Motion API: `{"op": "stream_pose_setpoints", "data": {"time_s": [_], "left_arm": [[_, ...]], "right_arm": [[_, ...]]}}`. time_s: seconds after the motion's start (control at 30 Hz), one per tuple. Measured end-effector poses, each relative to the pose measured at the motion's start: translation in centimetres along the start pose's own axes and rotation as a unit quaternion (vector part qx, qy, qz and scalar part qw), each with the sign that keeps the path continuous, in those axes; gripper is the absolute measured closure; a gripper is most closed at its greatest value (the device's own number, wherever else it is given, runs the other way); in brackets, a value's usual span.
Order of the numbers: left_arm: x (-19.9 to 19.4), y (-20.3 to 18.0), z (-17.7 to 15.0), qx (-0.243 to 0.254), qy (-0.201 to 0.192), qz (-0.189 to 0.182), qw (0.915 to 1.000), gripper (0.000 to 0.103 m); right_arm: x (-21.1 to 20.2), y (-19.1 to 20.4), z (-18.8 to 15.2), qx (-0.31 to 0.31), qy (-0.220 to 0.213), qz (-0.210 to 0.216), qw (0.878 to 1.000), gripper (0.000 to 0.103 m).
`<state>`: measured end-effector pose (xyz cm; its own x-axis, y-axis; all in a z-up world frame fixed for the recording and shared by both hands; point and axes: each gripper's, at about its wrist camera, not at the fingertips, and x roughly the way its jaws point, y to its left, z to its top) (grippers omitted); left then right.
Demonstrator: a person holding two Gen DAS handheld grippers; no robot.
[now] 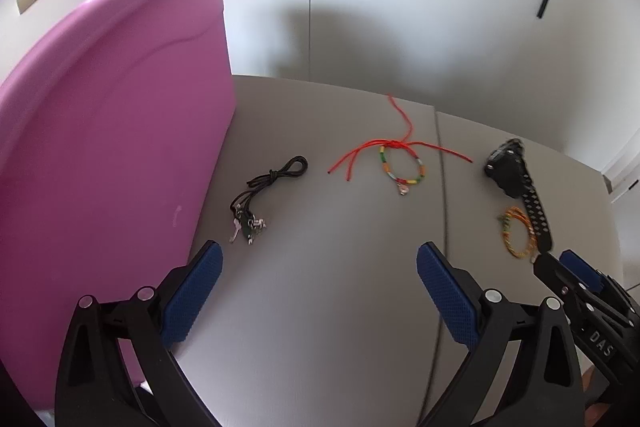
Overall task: Organize jewelry
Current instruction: 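Move both tools back over the table toward the remaining bracelets, then lower the left tool onto the black cord with charms and grasp it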
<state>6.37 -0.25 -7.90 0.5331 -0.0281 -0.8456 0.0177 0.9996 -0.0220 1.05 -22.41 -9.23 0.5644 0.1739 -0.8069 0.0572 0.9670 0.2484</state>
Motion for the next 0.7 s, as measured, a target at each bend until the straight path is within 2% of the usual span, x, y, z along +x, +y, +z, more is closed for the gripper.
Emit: {"op": "stream_pose_setpoints", "data": {"time_s": [0.33, 0.7], "left_arm": [[4.4, 0.5, 0.9, -0.002, -0.008, 0.018, 0.9998, 0.007], [6.3, 0.1, 1.8, 0.015, -0.029, 0.026, 0.9991, 0.007]], "right_arm": [[3.1, 0.8, 0.9, -0.028, 0.000, -0.015, 1.000, 0.042], [5.2, 0.5, 1.0, -0.039, 0.006, -0.039, 0.998, 0.042]]}}
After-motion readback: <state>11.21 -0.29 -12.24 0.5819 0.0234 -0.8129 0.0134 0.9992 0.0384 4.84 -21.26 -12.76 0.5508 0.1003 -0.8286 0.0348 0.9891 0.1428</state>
